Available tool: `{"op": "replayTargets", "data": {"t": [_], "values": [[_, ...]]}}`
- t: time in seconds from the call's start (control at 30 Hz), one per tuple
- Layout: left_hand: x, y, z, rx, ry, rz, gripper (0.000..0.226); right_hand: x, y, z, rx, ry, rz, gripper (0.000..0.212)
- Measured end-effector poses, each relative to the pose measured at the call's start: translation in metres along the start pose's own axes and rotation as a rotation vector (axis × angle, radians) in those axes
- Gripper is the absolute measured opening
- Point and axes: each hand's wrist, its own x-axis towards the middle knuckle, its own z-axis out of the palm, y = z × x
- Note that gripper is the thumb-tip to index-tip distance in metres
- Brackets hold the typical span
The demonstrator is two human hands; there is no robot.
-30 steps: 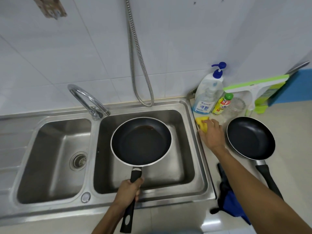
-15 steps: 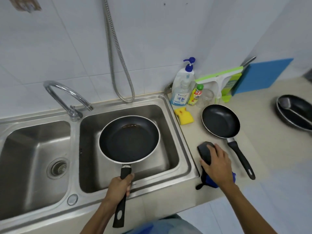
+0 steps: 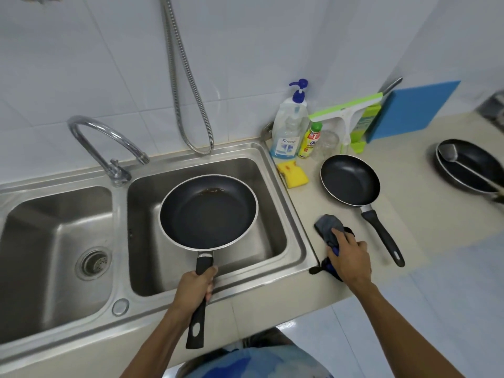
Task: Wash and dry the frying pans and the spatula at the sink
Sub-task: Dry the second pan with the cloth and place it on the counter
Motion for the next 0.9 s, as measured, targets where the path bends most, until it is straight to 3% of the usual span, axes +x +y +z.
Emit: {"op": "replayTargets", "data": {"t": [0.13, 0.27, 0.4, 0.57, 0.63, 0.73, 0.8, 0.9], "values": [[-0.005, -0.005, -0.002, -0.024, -0.003, -0.003, 0.039, 0.006, -0.029, -0.031, 0.338, 0.031, 0.001, 0.041], [-0.009, -0.007, -0.007, 0.017, 0.034, 0.022, 0.034, 0.023, -0.102, -0.067, 0.450, 0.025, -0.280, 0.040], [-0.012, -0.001, -0.012, 0.031, 0.047, 0.039, 0.031, 0.034, -0.192, -0.081, 0.395, -0.158, -0.662, 0.043], [-0.020, 0.013, -0.018, 0.037, 0.047, 0.054, 0.024, 0.015, -0.287, -0.042, 0.080, -0.387, -1.063, 0.037], [-0.023, 0.014, -0.022, 0.081, 0.054, 0.052, 0.030, 0.014, -0.321, -0.026, 0.092, -0.301, -1.131, 0.035], [-0.031, 0.015, -0.023, 0.111, 0.084, 0.043, 0.038, 0.029, -0.367, -0.001, 0.077, -0.036, -1.174, 0.034], [-0.037, 0.015, -0.024, 0.118, 0.139, 0.036, 0.041, 0.058, -0.385, 0.006, 0.051, 0.103, -1.104, 0.034], [-0.038, 0.008, -0.033, 0.152, 0.265, 0.029, 0.041, 0.113, -0.369, 0.012, -0.099, 0.106, -0.959, 0.039]]}}
